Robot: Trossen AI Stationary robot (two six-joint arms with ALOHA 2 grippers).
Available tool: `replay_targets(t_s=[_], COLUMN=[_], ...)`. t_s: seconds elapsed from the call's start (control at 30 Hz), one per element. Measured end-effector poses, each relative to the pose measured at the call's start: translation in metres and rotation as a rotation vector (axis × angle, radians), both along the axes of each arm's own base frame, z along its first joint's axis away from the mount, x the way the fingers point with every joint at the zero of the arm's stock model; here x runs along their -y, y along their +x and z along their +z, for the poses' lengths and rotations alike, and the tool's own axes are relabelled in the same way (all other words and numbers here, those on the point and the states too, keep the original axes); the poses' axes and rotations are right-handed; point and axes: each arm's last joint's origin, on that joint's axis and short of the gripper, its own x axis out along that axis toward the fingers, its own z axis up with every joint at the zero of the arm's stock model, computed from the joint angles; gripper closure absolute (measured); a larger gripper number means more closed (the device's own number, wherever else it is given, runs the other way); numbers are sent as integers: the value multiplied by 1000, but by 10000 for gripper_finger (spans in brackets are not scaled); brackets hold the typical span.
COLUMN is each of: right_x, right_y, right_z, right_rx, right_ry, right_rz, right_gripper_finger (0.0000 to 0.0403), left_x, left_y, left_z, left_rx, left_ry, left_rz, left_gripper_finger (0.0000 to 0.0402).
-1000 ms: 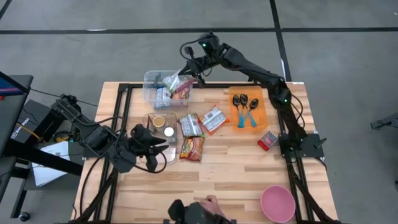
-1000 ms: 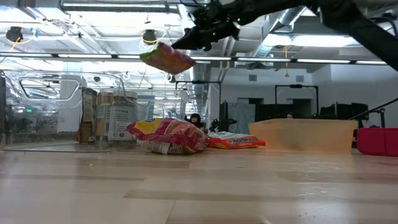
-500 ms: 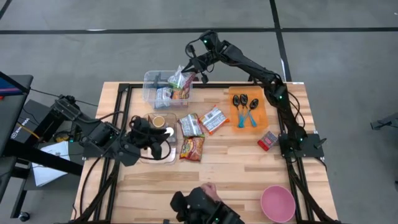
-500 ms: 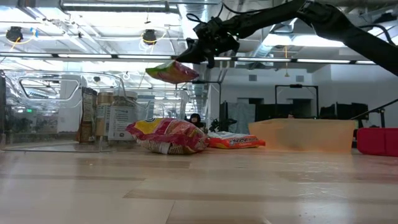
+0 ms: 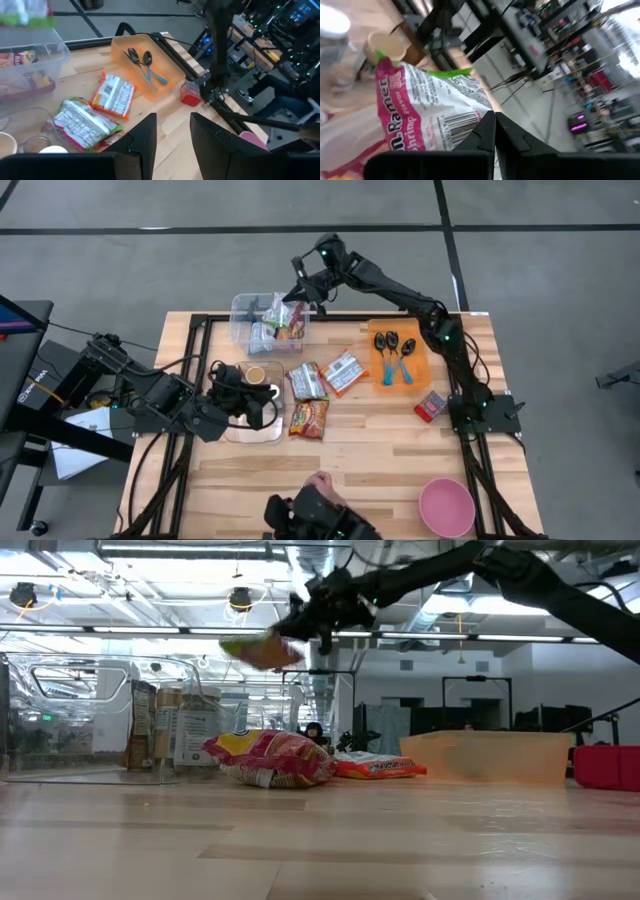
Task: Pick & Place Food Item
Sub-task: Put the green noodle pack into the transparent container
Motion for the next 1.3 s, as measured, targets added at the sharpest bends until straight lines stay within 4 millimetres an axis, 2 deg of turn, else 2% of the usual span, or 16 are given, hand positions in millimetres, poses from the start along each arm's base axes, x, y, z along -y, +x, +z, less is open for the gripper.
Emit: replay_targets(t_s=[0.1, 0.2, 0.4, 0.6, 0.8, 1.3], right_x=[4, 3, 0, 11, 22, 26], right_y=[9, 15, 20, 11, 12, 7], right_z=[-23, -35, -32, -37, -63, -63], right_rx=[-28, -48, -4, -38, -68, -77], right_ry=[24, 32, -9, -46, -15, 23], right_rz=[0, 7, 17, -7, -1, 12], right_gripper_finger=[403, 403, 403, 403, 403, 403], left_x=[1, 2, 3, 3, 3, 4], left_y=[1, 1, 2, 2, 2, 2], left_z=[1, 1, 0, 0, 0, 1], left_rx=[8, 2, 1, 2, -1, 9], left_ry=[-13, -33, -71, -72, -78, -117], left_rz=[-8, -32, -55, -55, -63, -72], left_gripper_finger=[289, 289, 289, 289, 289, 289])
